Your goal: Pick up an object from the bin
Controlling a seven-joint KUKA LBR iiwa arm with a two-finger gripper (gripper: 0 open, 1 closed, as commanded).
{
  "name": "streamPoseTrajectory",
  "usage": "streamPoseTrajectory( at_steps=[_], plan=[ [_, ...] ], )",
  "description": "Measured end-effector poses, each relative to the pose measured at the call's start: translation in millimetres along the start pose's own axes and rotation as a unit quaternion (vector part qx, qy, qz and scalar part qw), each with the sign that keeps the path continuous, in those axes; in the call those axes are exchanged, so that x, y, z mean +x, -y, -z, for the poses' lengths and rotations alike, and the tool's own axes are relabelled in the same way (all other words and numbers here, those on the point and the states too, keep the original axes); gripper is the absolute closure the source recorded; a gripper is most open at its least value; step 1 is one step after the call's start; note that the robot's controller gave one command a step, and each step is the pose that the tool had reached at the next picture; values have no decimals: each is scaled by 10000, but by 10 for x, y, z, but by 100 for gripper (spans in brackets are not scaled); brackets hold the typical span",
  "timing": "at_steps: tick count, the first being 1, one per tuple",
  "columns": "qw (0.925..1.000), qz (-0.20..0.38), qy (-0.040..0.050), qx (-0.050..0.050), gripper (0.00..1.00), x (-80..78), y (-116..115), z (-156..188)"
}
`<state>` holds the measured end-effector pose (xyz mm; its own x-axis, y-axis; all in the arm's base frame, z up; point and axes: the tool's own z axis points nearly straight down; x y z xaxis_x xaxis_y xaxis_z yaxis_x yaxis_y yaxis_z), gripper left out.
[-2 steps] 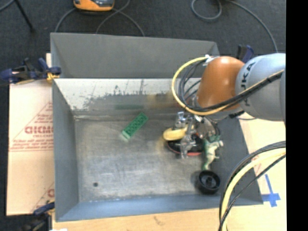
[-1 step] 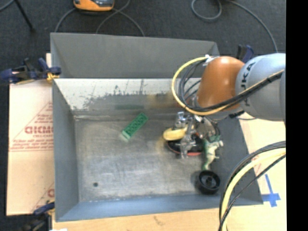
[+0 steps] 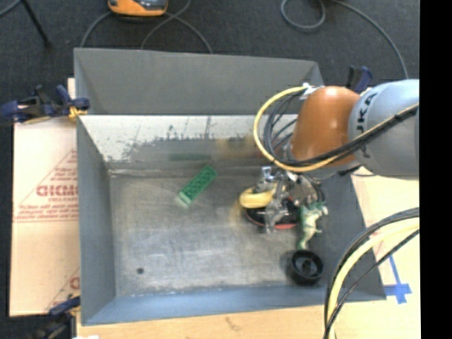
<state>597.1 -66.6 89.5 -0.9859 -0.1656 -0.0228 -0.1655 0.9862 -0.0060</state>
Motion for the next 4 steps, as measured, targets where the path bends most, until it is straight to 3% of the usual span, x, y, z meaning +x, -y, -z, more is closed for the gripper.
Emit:
streamPoseTrajectory(
  at_steps=[4],
  plan=[
    [10000,9,0,1,100,-1,0,0]
  ],
)
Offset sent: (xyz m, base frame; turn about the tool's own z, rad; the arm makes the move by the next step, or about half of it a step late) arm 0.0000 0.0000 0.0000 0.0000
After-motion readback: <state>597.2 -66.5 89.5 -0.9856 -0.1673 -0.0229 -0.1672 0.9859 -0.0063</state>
